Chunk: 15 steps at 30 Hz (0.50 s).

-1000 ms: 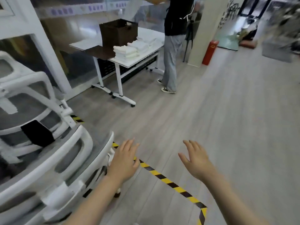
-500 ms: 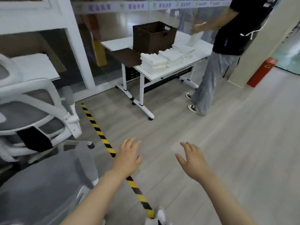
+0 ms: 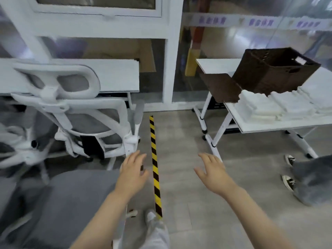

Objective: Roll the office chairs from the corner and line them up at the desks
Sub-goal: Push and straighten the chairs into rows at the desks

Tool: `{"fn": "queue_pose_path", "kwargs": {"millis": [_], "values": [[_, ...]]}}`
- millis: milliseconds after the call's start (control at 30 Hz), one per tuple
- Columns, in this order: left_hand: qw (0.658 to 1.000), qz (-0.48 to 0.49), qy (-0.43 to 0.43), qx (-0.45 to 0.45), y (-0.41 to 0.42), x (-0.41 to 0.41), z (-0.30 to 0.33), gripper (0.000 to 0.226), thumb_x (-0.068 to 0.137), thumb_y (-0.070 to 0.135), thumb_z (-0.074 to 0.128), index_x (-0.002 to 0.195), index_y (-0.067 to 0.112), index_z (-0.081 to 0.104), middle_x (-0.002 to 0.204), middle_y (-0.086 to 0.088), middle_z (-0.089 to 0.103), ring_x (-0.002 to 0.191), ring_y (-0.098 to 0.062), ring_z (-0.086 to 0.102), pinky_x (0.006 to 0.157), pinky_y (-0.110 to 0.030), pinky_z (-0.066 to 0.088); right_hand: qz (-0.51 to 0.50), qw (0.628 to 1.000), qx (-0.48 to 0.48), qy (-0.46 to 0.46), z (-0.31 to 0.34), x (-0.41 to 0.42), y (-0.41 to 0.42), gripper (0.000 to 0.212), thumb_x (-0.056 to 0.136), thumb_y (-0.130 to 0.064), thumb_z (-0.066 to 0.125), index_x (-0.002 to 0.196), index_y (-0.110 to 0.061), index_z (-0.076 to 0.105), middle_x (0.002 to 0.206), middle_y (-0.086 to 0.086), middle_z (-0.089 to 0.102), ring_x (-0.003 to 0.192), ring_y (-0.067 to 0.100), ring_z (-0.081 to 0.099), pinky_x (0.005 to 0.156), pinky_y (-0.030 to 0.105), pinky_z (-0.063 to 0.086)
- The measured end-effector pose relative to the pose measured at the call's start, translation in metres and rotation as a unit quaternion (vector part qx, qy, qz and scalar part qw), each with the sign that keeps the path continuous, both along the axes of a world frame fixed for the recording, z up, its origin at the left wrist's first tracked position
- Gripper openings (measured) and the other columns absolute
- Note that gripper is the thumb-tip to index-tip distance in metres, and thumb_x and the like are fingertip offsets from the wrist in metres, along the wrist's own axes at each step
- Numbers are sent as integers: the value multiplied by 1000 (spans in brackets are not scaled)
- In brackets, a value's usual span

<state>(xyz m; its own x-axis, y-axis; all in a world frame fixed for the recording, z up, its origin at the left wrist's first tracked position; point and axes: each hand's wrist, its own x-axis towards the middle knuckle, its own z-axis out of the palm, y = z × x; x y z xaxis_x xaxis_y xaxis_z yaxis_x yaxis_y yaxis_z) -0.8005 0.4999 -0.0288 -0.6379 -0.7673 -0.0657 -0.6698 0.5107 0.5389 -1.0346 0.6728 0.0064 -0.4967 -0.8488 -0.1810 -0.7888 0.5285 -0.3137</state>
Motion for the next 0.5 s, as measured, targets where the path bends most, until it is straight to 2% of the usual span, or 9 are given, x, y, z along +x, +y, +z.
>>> {"fn": "queue_pose_path", "kwargs": {"millis": [67,167,300,400,500], "values": [[1000,20,-9,3,-38,-8,2,53,92,30,54,143,24,38,156,-1,24,146,-22,13,117,-43,19,26,1000,0,-6,2,-18,-52,70,89,-62,30,146,-20,33,148,0,38,139,24,29,115,37,25],[998,63,-19,-8,-96,-12,11,57,86,39,48,140,22,44,153,-4,32,142,-26,23,114,-42,22,65,998,-5,-26,8,-36,-128,59,98,-49,39,148,-22,28,151,-1,34,141,21,23,116,38,23],[989,144,-22,-15,-165,1,25,65,78,46,41,138,21,46,150,-2,36,140,-23,26,114,-40,22,131,990,-13,-46,19,-45,-227,57,99,-48,38,149,-22,25,152,-2,32,142,20,21,116,37,21],[977,214,-22,-12,-204,14,31,55,86,33,55,138,20,46,150,-3,35,141,-24,26,115,-42,24,191,979,-24,-74,27,-41,-294,56,100,-46,39,149,-22,25,153,-1,29,143,19,19,116,36,20],[957,289,-20,-24,-231,28,36,55,86,22,63,138,14,47,149,-8,38,139,-26,30,115,-39,22,266,959,-18,-92,26,-33,-361,57,100,-47,39,149,-23,24,155,-2,27,143,17,15,116,34,20]]}}
